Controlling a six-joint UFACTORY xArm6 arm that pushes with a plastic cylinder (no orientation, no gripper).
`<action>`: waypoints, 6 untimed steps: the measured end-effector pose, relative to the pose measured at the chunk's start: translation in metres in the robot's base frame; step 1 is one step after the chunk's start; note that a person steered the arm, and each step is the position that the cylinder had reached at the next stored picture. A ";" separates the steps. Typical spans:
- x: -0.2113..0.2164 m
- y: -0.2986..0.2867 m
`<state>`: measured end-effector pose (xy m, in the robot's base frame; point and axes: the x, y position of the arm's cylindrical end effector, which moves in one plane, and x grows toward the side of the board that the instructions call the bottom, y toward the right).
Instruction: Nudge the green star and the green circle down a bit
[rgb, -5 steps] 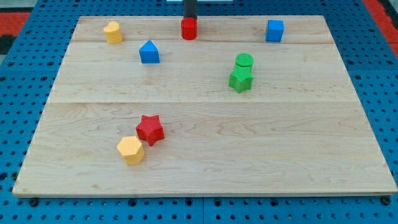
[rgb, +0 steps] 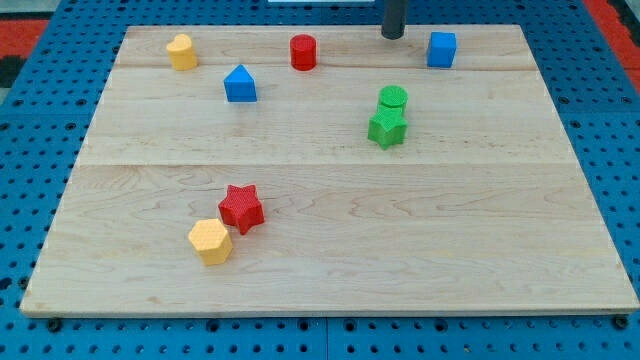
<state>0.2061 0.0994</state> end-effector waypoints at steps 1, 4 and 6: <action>0.000 0.000; 0.031 -0.032; 0.086 0.011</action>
